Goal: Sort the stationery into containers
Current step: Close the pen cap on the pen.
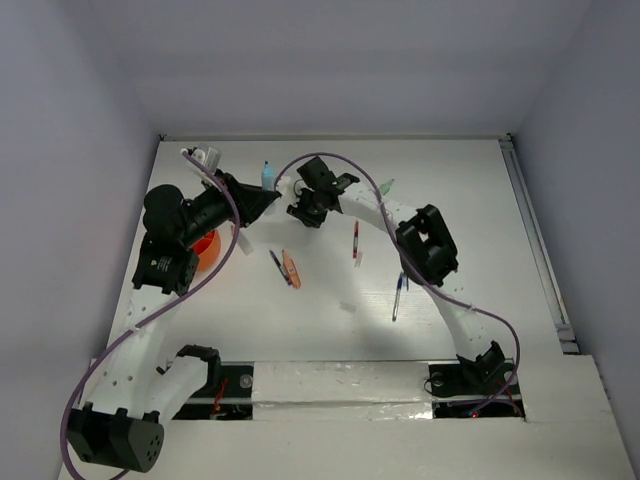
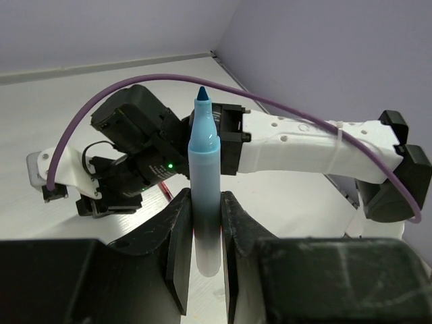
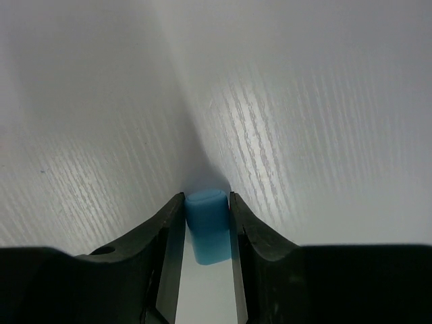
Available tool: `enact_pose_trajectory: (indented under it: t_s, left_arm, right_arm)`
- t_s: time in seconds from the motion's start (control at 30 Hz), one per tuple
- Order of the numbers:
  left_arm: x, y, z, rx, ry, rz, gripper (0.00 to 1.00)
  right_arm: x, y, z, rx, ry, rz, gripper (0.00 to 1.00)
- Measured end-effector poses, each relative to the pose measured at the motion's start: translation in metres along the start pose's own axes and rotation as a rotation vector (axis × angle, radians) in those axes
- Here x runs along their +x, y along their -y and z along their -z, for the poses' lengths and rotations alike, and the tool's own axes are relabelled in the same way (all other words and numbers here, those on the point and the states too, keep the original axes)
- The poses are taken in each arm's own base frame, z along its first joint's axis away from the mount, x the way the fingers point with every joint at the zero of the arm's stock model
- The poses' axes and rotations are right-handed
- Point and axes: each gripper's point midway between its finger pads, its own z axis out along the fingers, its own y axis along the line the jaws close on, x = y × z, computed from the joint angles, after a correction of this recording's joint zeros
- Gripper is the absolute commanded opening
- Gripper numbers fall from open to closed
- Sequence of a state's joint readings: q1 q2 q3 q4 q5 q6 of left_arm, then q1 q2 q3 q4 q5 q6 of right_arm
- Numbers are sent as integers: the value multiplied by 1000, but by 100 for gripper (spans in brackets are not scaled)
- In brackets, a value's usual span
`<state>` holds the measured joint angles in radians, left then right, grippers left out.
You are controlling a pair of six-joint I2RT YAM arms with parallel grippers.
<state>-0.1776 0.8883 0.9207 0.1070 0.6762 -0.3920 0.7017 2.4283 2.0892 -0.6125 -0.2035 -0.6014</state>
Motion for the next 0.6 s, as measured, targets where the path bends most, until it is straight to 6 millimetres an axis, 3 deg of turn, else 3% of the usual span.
enact_pose_trajectory:
  t_s: [0.2, 0.3, 0.4, 0.43, 0.47, 0.6]
  left_arm:
    - [18, -9, -3, -8, -16, 55, 0]
    - [32, -13, -5, -8, -28, 102, 0]
    - [58, -14, -9, -4, -65, 151, 0]
    - [70, -10, -13, -8, -85, 162, 0]
    - [80, -4, -17, 2, -110, 166, 0]
    - [119, 33, -35, 51, -202, 160, 0]
  right_arm:
    - [2, -5, 19, 56, 37, -127, 0]
    - [-8, 2, 45, 128, 106, -257, 0]
    - [-24, 10, 86, 212, 217, -402, 0]
    - [-23, 10, 90, 231, 248, -462, 0]
    - [-35, 13, 117, 261, 316, -499, 0]
    - [-47, 16, 178, 341, 486, -685, 0]
